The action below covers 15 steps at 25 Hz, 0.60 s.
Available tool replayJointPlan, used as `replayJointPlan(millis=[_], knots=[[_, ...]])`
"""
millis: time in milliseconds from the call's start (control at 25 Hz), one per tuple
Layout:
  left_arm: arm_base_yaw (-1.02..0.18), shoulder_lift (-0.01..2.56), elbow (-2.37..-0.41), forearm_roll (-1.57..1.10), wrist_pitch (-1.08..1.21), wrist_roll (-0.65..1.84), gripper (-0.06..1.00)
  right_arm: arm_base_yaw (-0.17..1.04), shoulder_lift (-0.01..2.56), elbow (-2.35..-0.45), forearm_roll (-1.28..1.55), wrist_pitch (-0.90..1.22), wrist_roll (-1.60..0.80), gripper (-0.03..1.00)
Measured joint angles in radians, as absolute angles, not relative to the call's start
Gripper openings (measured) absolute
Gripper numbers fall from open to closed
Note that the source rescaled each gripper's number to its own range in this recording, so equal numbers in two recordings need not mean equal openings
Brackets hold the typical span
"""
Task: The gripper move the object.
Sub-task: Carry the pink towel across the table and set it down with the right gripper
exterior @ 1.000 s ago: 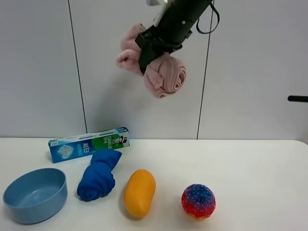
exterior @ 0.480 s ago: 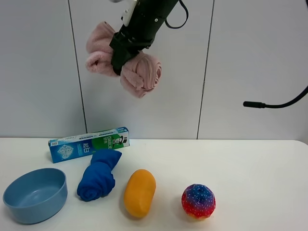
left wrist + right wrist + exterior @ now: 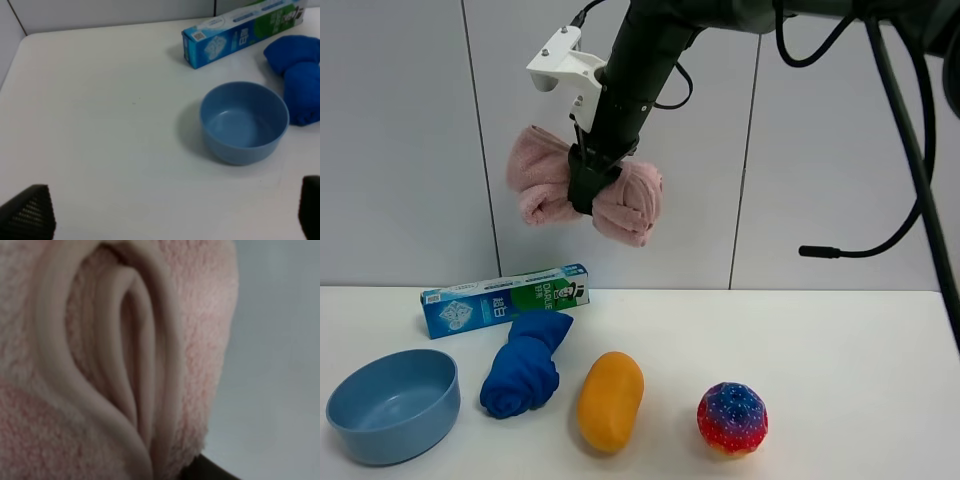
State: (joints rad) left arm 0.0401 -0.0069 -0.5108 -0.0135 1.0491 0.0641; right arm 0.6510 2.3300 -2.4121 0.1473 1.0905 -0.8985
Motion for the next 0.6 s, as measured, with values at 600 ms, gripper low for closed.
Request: replayJointPlan(millis=[600], knots=[[0.040,-0.007,-0.511,-0.014,1.049,0.064,1.00,0.649,2.468,-2.412,0.066,1.053,-0.960,0.00]])
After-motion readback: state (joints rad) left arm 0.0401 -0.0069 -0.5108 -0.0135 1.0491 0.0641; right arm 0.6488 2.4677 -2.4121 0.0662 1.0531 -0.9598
